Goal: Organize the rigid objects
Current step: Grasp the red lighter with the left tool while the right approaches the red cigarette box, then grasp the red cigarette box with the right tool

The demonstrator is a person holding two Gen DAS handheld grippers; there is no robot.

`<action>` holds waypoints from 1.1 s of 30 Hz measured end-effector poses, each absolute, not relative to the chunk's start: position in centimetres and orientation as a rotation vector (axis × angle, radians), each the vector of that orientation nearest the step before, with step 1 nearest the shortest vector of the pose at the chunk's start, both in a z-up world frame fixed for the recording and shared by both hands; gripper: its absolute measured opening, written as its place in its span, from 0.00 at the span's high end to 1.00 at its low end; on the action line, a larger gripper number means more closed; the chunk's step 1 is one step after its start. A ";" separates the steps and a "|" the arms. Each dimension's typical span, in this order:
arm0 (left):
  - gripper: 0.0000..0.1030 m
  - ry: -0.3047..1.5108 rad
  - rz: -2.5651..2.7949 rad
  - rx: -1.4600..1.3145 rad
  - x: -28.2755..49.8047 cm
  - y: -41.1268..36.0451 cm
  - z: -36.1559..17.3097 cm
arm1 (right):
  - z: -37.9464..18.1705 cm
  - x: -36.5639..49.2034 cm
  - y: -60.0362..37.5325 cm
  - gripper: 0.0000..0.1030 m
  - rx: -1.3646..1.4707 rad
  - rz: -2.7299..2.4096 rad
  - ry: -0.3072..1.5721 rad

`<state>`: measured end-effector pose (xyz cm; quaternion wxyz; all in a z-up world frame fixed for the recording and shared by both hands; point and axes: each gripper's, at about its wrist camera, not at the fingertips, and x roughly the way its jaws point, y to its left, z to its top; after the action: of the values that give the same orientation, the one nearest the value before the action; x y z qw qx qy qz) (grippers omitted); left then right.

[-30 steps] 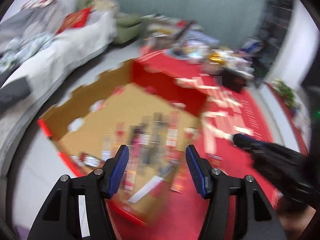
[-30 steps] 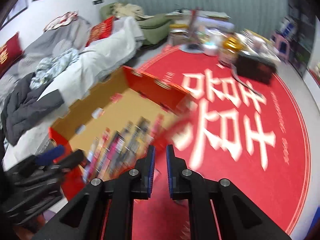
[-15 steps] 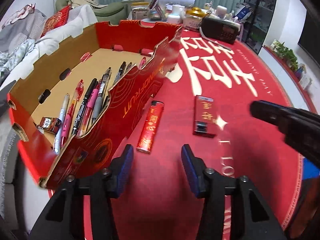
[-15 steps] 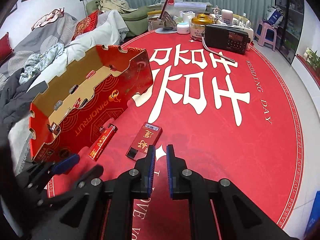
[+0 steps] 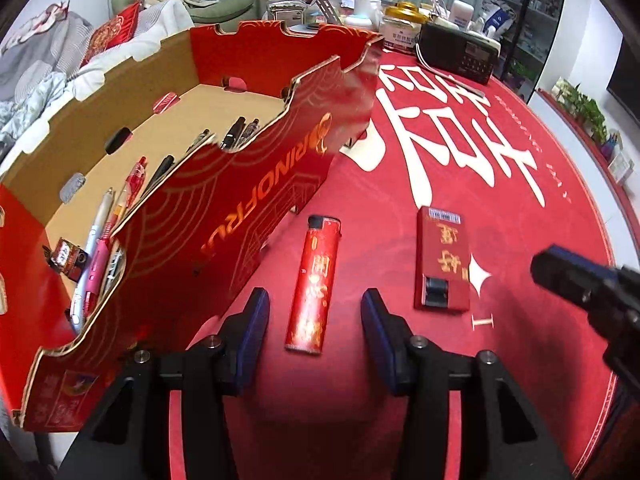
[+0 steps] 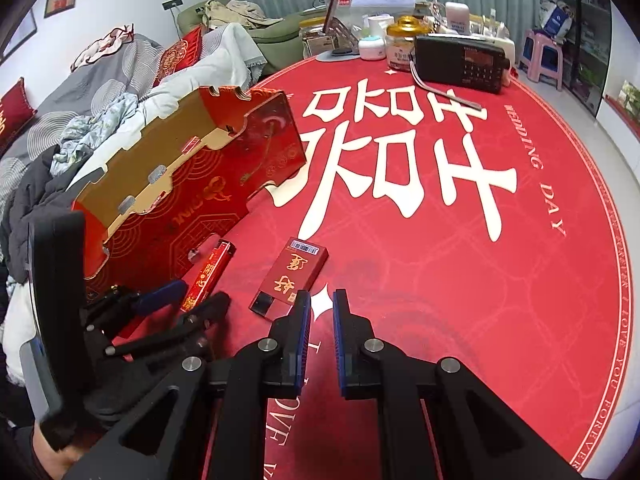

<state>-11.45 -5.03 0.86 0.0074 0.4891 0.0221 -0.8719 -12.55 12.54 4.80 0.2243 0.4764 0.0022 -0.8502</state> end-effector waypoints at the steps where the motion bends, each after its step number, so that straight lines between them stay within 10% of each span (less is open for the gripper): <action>1: 0.50 0.065 -2.732 1.535 -11.6 -5.0 0.9 | 4.7 -12.7 12.5 0.88 1.320 -2.343 0.001; 6: 0.81 0.017 -2.743 1.564 -11.9 -4.6 1.1 | 4.3 -13.1 11.3 0.88 1.336 -2.319 0.013; 31: 0.80 0.148 -2.823 1.481 -11.0 -5.7 1.0 | 2.8 -16.1 5.5 0.85 1.556 -2.339 0.007; 33: 0.80 0.182 -2.837 1.469 -10.9 -6.0 1.0 | 2.8 -16.1 5.2 0.69 1.539 -2.297 0.002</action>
<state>-10.86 -6.03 0.98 -0.0293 0.4588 0.0568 -0.8862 -16.13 5.15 2.83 0.1871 0.5469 0.0005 -0.8160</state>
